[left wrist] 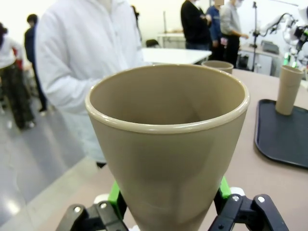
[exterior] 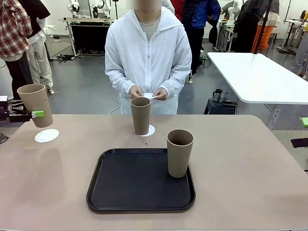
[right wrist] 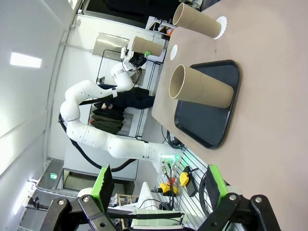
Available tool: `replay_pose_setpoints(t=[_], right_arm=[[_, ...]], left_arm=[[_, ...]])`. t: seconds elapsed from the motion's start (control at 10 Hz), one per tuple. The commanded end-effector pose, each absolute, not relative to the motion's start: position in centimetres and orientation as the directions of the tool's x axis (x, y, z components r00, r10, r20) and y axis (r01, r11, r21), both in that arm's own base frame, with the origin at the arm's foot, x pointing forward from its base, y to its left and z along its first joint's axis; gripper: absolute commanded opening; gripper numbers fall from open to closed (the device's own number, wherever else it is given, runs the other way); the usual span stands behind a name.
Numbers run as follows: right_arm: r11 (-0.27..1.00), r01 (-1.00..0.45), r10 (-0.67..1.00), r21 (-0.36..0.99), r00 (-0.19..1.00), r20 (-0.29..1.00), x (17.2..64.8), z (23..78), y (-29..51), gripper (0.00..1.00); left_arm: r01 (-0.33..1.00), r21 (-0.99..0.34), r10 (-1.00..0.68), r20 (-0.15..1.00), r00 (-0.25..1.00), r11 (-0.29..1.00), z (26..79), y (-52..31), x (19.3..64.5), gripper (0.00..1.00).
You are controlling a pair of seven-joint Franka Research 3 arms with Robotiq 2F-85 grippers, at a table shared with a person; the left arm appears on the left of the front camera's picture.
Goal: Place coasters on the table and set cups on them.
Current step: Take one Reusable plastic cup from the Flat Tray and place it on a coaster set by the human.
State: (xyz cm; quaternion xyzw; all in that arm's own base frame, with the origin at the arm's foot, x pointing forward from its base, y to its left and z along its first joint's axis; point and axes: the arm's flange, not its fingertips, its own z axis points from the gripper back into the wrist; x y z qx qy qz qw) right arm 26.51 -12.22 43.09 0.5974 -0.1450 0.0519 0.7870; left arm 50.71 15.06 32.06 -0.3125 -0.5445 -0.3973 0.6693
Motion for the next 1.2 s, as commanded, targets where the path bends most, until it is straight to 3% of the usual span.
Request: replay_pose_setpoints(t=[0.0, 1.1], right_arm=[[0.269, -0.272, -0.09, 0.924, 0.948, 0.306, 26.6, 43.1, -12.3, 1.0], [0.269, -0.272, -0.09, 0.924, 0.948, 0.306, 26.6, 43.1, -12.3, 1.0]], left_arm=[[0.871, 0.013, -0.19, 0.977, 0.093, 0.491, 32.0, 15.1, 50.7, 0.84], [0.916, 0.047, -0.222, 0.974, 0.046, 0.398, 27.6, 17.1, 52.3, 0.84]])
